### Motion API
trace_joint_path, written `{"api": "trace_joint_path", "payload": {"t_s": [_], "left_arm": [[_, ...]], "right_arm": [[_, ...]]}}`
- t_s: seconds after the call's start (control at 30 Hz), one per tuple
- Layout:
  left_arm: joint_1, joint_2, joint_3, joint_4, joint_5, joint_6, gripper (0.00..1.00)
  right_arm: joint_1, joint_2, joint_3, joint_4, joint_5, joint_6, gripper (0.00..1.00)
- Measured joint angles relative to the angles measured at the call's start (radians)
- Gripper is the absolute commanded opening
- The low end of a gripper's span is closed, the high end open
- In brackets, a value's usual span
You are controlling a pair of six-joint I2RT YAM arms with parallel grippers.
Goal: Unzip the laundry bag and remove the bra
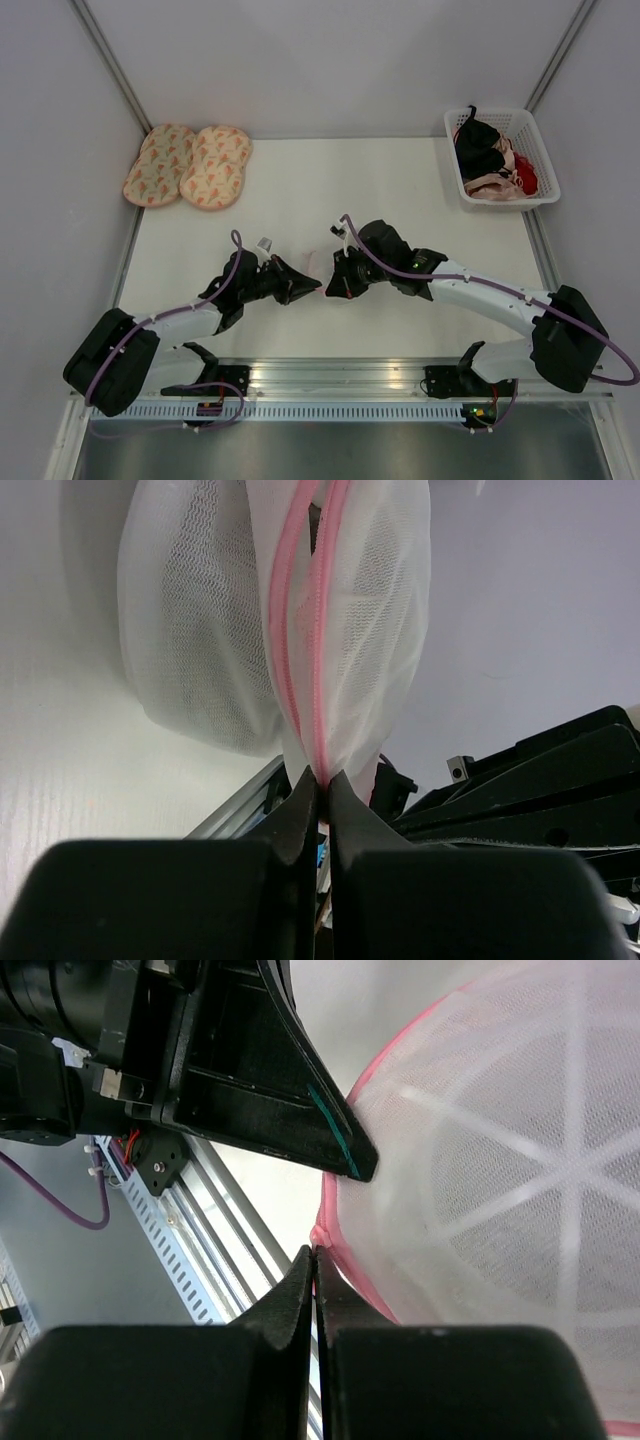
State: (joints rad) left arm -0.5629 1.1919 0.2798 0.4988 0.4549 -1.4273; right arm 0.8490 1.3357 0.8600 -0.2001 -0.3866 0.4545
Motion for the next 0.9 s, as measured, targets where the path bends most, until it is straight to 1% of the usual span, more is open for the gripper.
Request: {"api": "trace_joint_path", "payload": {"t_s": [0.2, 0.33, 0.43, 0.57, 0.67, 0.77, 0.83, 0.9], "left_arm": [[0.002, 0.003, 0.004, -0.006, -0.005, 0.013, 0.02], [0.027, -0.026, 0.041, -0.097, -0.005, 0.080, 0.02], [0.049, -0.048, 0.101, -0.197, 0.001, 0.168, 0.02], [0.063, -0.031, 0.225, -0.342, 0.046, 0.340, 0.02], [0.066, 0.051, 0.336, -0.418, 0.160, 0.490, 0.02], [0.067, 0.156, 0.426, -0.492, 0.277, 0.626, 0.02], [0.063, 0.206, 0.468, -0.562, 0.333, 0.721, 0.02], [0.055, 0.237, 0.500, -0.628, 0.367, 0.803, 0.02]], "right_arm": [[0.000, -0.002, -0.002, -0.067, 0.006, -0.035, 0.01], [0.000, 0.006, 0.003, -0.163, 0.067, -0.071, 0.01], [0.000, 0.016, 0.022, -0.264, 0.204, -0.087, 0.00], [0.001, 0.017, 0.056, -0.365, 0.428, -0.079, 0.01], [0.000, 0.021, 0.088, -0.418, 0.601, -0.066, 0.01], [-0.005, 0.050, 0.128, -0.449, 0.739, -0.059, 0.00], [-0.013, 0.080, 0.156, -0.452, 0.819, -0.062, 0.00], [-0.023, 0.103, 0.177, -0.449, 0.868, -0.066, 0.01]]}}
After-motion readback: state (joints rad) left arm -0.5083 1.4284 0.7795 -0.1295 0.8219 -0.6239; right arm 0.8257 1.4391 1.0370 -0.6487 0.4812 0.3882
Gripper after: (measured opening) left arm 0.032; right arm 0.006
